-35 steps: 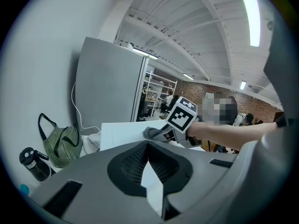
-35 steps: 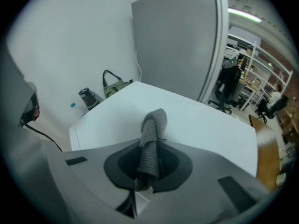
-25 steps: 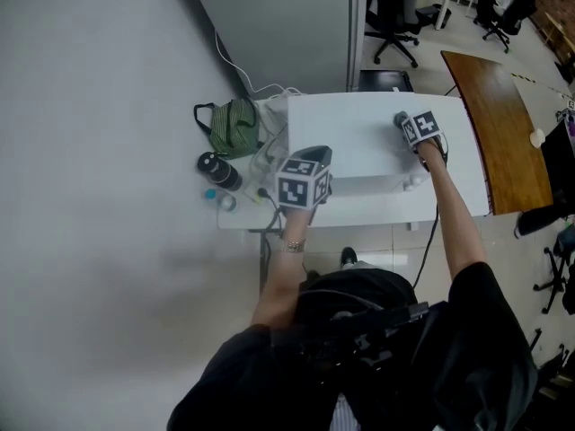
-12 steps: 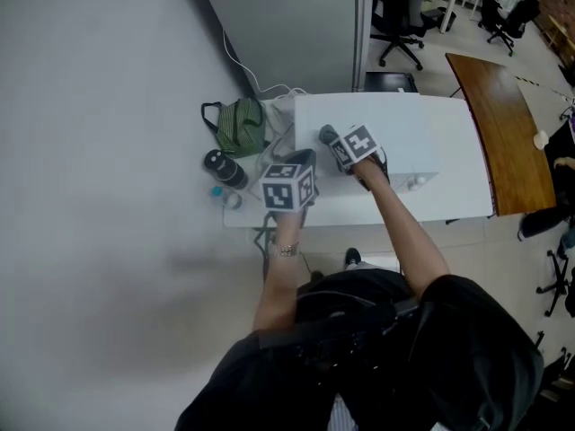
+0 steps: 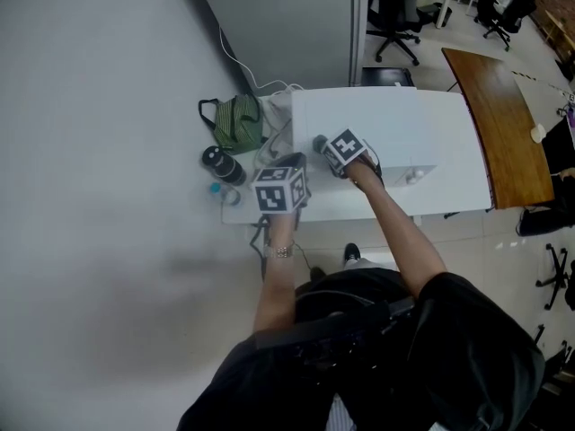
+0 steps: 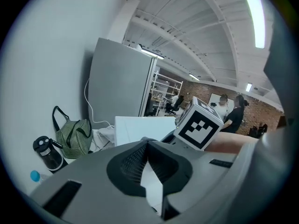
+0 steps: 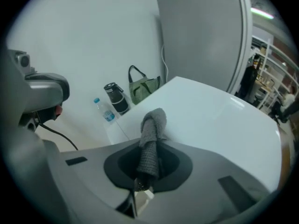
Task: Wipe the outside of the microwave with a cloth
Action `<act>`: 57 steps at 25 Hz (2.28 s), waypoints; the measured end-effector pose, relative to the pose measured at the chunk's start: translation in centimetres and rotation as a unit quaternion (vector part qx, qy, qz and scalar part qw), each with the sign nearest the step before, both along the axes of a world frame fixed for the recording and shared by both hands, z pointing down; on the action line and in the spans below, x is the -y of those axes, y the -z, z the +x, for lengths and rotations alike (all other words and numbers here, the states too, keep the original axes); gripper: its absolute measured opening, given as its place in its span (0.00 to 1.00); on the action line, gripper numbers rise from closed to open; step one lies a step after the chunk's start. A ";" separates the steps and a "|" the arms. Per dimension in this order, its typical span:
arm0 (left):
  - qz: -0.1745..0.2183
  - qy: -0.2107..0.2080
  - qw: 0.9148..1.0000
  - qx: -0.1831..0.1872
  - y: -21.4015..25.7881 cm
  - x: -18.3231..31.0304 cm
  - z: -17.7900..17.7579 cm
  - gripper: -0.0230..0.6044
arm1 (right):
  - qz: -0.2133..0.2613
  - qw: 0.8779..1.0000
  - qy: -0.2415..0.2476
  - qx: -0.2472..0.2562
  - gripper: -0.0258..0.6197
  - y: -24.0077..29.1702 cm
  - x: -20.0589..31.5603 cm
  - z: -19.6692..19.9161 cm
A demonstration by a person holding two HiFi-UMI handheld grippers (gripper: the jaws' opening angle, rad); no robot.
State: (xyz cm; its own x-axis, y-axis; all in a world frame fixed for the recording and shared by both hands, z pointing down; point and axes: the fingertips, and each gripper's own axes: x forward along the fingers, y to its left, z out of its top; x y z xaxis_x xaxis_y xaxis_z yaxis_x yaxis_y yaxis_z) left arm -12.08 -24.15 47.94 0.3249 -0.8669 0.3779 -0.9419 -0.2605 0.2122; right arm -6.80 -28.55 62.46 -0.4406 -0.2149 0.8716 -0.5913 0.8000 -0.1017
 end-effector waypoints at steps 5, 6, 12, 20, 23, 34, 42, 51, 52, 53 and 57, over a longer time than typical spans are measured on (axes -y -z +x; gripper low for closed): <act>-0.003 -0.033 0.999 -0.009 -0.4 1.1 2.8 0.01 | 0.002 0.994 -0.105 0.016 0.08 0.2 1.7 11.0; -0.003 -0.040 0.999 -0.010 -0.5 1.3 3.4 0.01 | 0.004 0.991 -0.130 0.019 0.08 0.1 2.0 13.7; -0.003 -0.070 0.997 -0.012 -0.5 1.9 5.7 0.01 | 0.015 0.963 -0.266 0.041 0.08 0.5 2.8 27.3; 0.008 -0.054 0.998 -0.008 0.6 0.6 3.3 0.01 | 0.062 0.959 -0.275 0.035 0.08 1.3 1.9 27.0; 0.007 -0.030 1.000 -0.004 0.6 -0.1 0.9 0.01 | 0.095 0.965 -0.208 0.125 0.09 2.5 -0.3 17.8; -0.015 0.029 0.999 0.007 -0.7 -3.3 -4.7 0.01 | 0.090 0.977 -0.001 0.192 0.09 -0.5 -10.5 -6.6; -0.025 -0.002 1.000 0.003 -1.8 -2.8 -2.6 0.01 | 0.072 0.979 -0.103 0.161 0.09 -2.8 -6.2 1.0; -0.024 -0.088 0.996 -0.009 -1.9 0.3 5.0 0.01 | 0.087 0.958 -0.264 0.066 0.09 -5.2 -2.6 20.8; -0.022 -0.095 0.995 -0.009 -1.7 0.5 5.7 0.01 | 0.087 0.954 -0.282 0.056 0.09 -5.4 -2.2 23.0; -0.021 -0.101 0.995 -0.010 -1.6 0.6 6.3 0.01 | 0.086 0.950 -0.298 0.048 0.09 -5.4 -2.0 24.9; -0.018 -0.110 0.994 -0.011 -0.9 0.9 7.5 0.01 | 0.085 0.940 -0.326 0.051 0.09 -4.9 -2.0 27.8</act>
State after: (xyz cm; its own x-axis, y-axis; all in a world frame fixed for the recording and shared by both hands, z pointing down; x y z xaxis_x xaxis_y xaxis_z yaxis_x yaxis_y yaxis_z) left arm -4.59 -25.05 48.85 0.5142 -0.7599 0.3977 -0.8577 -0.4522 0.2448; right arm 21.04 -26.59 67.35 -0.2468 -0.6002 0.7608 -0.9555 0.2816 -0.0878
